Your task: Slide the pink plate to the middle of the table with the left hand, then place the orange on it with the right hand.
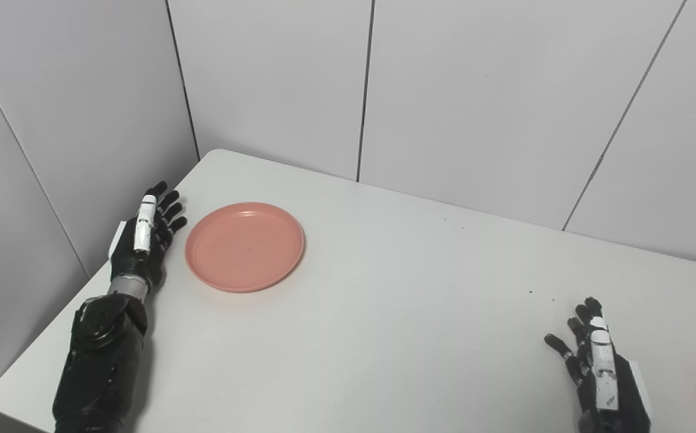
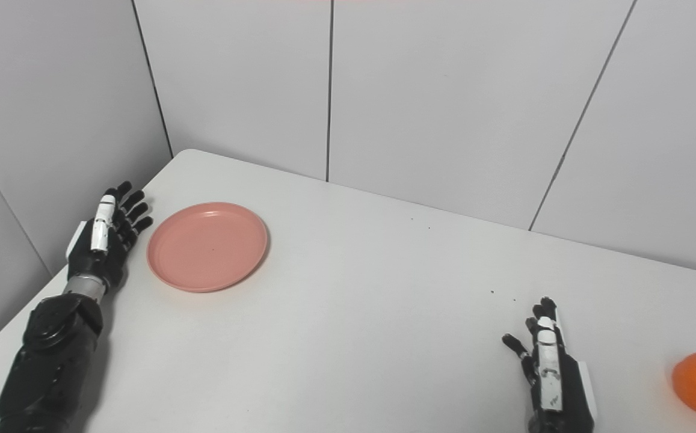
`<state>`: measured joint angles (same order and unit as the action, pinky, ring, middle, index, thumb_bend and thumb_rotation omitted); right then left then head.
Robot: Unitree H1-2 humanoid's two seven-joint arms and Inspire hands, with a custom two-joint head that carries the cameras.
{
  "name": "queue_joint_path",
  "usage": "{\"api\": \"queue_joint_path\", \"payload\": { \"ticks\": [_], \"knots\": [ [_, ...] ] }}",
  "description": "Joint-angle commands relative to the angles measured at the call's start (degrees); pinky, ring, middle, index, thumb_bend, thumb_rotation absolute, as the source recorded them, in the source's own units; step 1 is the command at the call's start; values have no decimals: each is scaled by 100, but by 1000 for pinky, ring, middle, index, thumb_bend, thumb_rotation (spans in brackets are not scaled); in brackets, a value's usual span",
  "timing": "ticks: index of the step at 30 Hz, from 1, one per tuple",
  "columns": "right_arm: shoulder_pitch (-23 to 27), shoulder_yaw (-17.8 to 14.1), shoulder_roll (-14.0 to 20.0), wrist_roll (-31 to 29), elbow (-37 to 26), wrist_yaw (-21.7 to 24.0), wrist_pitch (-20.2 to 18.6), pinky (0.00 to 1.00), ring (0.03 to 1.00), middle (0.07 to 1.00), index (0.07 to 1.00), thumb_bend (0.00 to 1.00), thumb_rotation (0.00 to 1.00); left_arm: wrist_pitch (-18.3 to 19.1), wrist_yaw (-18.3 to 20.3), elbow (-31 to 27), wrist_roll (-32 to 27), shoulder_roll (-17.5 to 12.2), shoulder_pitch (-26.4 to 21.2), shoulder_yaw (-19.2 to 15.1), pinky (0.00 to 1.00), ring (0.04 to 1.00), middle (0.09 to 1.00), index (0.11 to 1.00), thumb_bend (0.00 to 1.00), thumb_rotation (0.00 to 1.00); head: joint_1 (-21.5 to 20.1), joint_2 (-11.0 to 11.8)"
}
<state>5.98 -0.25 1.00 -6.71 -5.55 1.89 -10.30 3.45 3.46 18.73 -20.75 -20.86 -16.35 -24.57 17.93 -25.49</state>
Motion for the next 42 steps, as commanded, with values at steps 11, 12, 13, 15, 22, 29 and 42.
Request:
{"api": "queue_joint_path", "payload": {
  "ticks": [11,12,13,15,22,29,42],
  "knots": [
    [70,-58,28,-56,-49,38,-10,1000,1000,1000,1000,184,1000,152,181,40,-263,-66,-223,101,970,946,936,913,335,1000,-9,9],
    [70,-53,38,-41,-37,42,18,1000,1000,1000,1000,186,1000,144,209,60,-263,-69,-231,125,967,940,931,908,341,1000,-9,9],
    [70,-51,42,-27,-30,34,24,1000,1000,1000,1000,187,1000,73,264,154,-260,-73,-250,158,965,937,929,905,344,1000,-9,9],
    [71,-49,44,-7,-32,23,21,1000,1000,1000,1000,196,1000,16,305,232,-259,-57,-266,199,958,934,927,909,356,1000,-17,3],
    [73,-44,54,5,-20,31,59,1000,1000,1000,1000,196,1000,241,212,-130,-231,110,-198,317,924,918,914,904,361,1000,-17,-12],
    [75,-40,60,14,-11,42,61,1000,1000,1000,1000,206,1000,597,86,-481,-222,244,-187,418,908,903,902,896,364,1000,-27,-22],
    [69,-59,30,-53,-34,51,23,1000,1000,1000,1000,199,1000,833,106,-802,-202,410,-124,633,896,899,907,891,321,1000,-49,-59]
  ]
}}
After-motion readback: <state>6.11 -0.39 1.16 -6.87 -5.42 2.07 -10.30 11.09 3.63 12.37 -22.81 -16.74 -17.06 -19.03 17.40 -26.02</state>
